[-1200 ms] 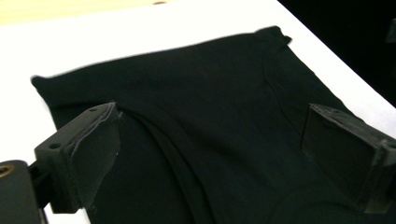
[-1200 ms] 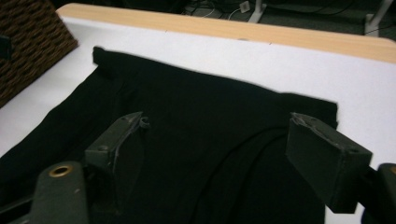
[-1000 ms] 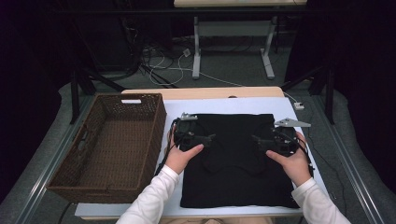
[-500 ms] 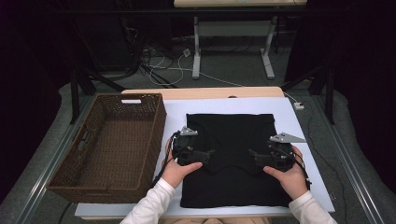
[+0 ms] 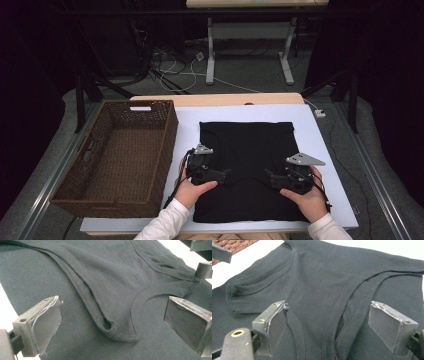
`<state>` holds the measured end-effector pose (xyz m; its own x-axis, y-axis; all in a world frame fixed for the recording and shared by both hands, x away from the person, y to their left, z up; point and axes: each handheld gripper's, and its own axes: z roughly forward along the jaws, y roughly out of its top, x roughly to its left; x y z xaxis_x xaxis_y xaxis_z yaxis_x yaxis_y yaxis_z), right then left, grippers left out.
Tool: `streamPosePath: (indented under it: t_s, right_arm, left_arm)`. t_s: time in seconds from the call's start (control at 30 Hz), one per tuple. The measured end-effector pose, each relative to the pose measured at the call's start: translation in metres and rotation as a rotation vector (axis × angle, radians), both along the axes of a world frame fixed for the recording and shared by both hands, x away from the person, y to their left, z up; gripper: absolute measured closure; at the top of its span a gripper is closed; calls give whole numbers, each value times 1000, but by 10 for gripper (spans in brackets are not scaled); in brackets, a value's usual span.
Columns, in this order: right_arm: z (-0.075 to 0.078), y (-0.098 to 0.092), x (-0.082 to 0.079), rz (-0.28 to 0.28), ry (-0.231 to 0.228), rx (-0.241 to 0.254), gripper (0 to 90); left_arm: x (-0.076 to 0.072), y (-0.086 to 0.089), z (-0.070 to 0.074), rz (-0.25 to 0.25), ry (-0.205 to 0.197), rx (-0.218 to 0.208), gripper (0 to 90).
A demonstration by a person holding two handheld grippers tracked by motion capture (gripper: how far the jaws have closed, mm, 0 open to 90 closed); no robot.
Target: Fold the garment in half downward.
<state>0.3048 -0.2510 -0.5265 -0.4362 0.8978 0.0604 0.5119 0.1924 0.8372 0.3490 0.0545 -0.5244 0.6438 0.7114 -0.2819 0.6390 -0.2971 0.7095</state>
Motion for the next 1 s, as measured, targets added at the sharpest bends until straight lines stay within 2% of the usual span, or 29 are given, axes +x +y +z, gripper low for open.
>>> streamPosePath:
  t_s: [0.17, 0.4, 0.5, 0.53, 0.57, 0.6, 0.67, 0.77, 0.8, 0.97, 1.0]
  right_arm:
    - [-2, -3, 0, 0, 9, -3, 157]
    - [-2, -7, 0, -21, 13, -12, 165]
    - [-3, -8, 0, -30, 11, -10, 169]
    - [-3, -8, 1, -29, 12, -7, 170]
    - [-4, -9, 1, -30, 10, -16, 175]
    - [-4, -10, 1, -32, 13, -15, 183]
    - [-4, -11, 2, -39, 17, -22, 191]
    - [-5, -15, 3, -57, 18, -17, 205]
    - [-5, -17, 3, -61, 23, -20, 212]
    - [-10, -23, 5, -76, 82, -22, 304]
    - [-11, -23, 5, -77, 93, -28, 314]
  left_arm:
    - [1, -3, -4, -18, -9, 10, 35]
    - [2, -4, -11, 5, 13, 19, 76]
    - [3, -4, -13, -7, 4, 60, 124]
    - [2, -5, -15, 15, 13, 48, 143]
    - [4, -4, -15, 3, 6, 77, 152]
    - [4, -4, -16, 3, 10, 86, 157]
    - [5, -4, -16, 4, 26, 95, 180]
    - [5, -6, -19, 22, 25, 95, 226]
    - [5, -6, -20, 20, 26, 109, 244]
    - [5, -11, -26, 21, 43, 116, 287]
    - [5, -12, -28, 18, 40, 133, 313]
